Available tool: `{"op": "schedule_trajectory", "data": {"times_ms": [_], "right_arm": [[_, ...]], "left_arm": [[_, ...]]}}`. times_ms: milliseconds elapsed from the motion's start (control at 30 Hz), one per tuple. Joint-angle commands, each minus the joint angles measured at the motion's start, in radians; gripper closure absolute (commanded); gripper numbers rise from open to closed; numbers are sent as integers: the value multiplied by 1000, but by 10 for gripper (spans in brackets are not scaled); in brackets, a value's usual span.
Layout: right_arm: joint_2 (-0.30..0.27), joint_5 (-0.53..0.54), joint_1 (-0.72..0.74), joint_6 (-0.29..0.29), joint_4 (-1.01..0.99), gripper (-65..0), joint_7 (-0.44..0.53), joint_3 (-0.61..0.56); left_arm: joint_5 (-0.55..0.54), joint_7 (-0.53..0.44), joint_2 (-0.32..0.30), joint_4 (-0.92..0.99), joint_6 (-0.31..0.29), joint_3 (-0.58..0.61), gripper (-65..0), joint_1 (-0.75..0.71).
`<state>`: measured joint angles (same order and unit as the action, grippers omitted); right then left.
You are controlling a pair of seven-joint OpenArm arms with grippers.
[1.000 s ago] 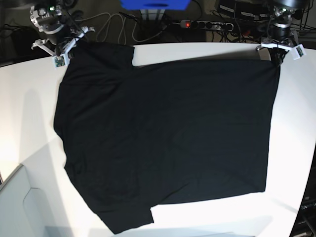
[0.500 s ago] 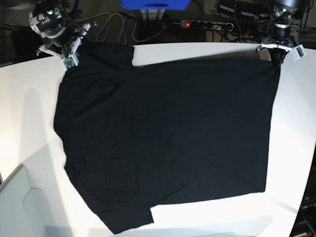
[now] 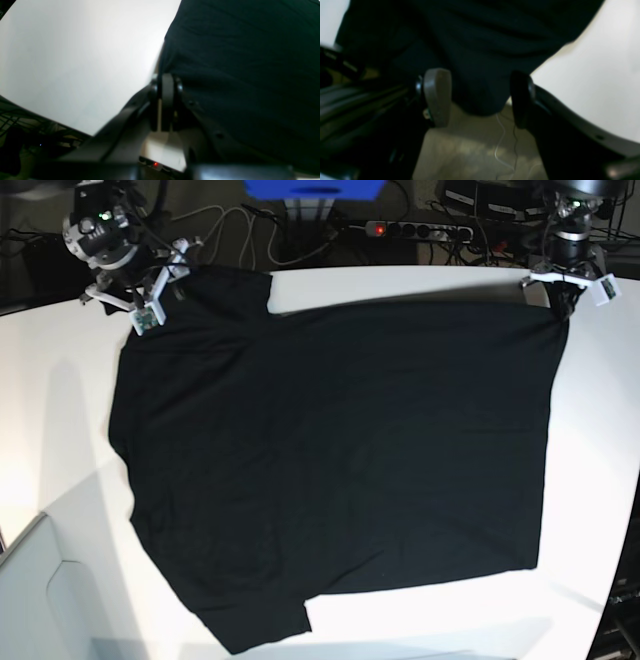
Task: Fold the T-shirt properly
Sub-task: 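Lift the shoulder edge with both grippers, pulling it taut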
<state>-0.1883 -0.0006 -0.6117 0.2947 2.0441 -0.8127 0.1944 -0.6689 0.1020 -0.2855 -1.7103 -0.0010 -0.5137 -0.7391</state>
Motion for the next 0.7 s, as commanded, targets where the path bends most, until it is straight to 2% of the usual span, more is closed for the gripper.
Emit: {"op": "schedule_trajectory", "data": {"times_ms": [0, 500, 567, 667], "right_arm": [[-6, -2, 2, 19, -3, -330, 3, 4], [-7, 1, 57, 21, -145, -326, 11, 3], [-9, 3, 59, 22, -145, -279, 11, 3], [-9, 3, 62, 22, -145, -132, 9, 3]], "left_arm": [[1, -28, -13, -14, 0, -10, 0, -9], [1, -28, -11, -14, 0, -10, 0, -9], [1, -28, -13, -14, 0, -10, 0, -9], [1, -28, -13, -14, 0, -10, 0, -9]]}}
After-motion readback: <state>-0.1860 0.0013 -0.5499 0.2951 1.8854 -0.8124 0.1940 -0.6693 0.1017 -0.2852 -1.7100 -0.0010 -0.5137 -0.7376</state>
